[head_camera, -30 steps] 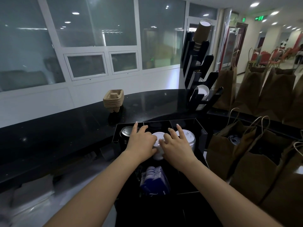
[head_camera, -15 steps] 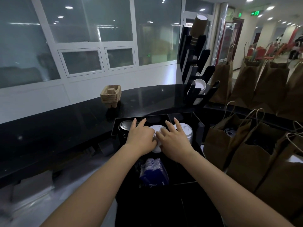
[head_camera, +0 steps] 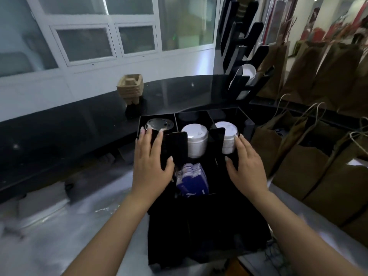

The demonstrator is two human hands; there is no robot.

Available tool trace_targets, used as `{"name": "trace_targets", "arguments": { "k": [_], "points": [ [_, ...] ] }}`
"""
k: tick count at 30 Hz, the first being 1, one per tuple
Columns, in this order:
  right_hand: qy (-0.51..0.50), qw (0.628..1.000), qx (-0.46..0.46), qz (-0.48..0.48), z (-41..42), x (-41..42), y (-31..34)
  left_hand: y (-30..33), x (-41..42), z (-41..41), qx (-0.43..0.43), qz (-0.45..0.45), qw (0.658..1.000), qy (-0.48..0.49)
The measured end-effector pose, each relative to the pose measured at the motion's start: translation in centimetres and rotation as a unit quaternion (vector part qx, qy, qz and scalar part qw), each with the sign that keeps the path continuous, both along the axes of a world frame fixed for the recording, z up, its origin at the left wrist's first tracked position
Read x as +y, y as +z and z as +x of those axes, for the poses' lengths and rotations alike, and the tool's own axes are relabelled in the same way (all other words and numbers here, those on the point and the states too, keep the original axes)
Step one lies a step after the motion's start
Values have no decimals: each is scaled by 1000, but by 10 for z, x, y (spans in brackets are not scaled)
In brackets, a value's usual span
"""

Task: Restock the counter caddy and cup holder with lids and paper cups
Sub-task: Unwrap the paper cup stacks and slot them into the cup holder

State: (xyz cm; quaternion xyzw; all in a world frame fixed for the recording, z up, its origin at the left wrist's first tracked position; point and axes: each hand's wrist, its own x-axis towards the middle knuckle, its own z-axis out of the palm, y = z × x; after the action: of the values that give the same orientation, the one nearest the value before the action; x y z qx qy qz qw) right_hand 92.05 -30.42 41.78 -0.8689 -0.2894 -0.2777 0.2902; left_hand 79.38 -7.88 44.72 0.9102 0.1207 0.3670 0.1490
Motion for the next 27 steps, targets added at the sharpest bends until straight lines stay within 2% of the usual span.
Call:
{"name": "trace_targets", "arguments": {
  "k": [5,10,13,15,18,23,27],
  "points": [
    [-16,999,-24,46,-13,-2,-10,-28,-3,-11,16,-34,999,0],
    [-66,993,97,22,-16,-4,-25,-49,0,-23,29,-149,988,5],
    [-69,992,102,8,-18,-4,-31,-62,4,-32,66,-249,966,3],
    [-86,988,128,29,-21,-5,-33,-64,6,-34,84,-277,957,-3],
    [-125,963,223,89,-26,-10,-35,-65,7,-36,99,-316,943,7],
    [-186,932,277,143,-29,-5,-27,-64,-3,-36,39,-413,910,3],
    [-194,905,354,130,-17,-16,-20,-56,-6,-33,-28,-516,856,-10]
  ]
}}
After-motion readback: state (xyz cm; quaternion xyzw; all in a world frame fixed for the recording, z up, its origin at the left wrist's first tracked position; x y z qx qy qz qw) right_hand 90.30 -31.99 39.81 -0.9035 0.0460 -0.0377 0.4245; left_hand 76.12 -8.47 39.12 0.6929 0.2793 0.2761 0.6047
